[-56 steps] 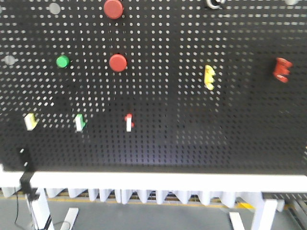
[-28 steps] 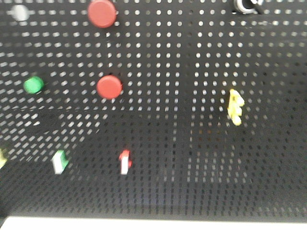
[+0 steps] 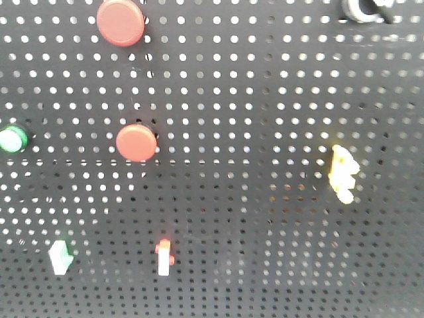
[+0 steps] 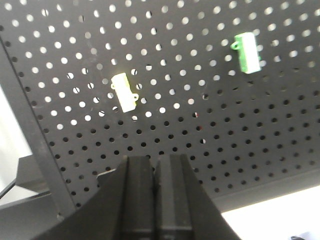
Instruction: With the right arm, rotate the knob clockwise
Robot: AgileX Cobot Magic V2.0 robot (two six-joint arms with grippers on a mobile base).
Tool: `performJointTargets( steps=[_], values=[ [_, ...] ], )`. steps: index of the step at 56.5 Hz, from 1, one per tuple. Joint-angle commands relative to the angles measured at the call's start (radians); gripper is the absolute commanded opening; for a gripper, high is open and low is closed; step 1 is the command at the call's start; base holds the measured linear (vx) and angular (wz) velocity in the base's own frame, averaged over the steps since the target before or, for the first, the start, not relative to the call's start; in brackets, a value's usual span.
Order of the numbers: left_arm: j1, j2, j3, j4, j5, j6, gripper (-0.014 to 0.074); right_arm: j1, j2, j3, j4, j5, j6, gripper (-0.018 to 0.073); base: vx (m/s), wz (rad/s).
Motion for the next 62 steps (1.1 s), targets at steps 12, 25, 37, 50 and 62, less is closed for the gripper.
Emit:
performJointTargets(
  steps=[12,25,37,50,62],
  values=[
    [-0.008,-0.017,0.033,-0.005,-0.077,-0.004,-0.0006,-0.004,-0.010,0.003,-0.008,-0.203,-0.013,-0.0008,0.03,0.00],
    [-0.008,-0.017,0.033,-0.005,-0.077,-0.004,-0.0006,-0.002,0.009,-0.212,0.010,-0.264,0.040,-0.0008,0.00,0.00],
    [-0.008,-0.017,0.033,-0.005,-0.077,-0.004,-0.0006,-0.002,0.314,-0.622,-0.119,-0.172,0.012,-0.0008,0.00,0.00],
    [-0.008,-0.017,0.033,-0.005,-0.077,-0.004,-0.0006,-0.002,0.636,-0.950,-0.050,-0.155,0.052,-0.0008,0.00,0.00],
    [-0.008,-0.017,0.033,-0.005,-0.077,-0.004,-0.0006,-0.002,0.730,-1.022,0.061,-0.146,0.115,-0.0008,0.00,0.00]
  ],
)
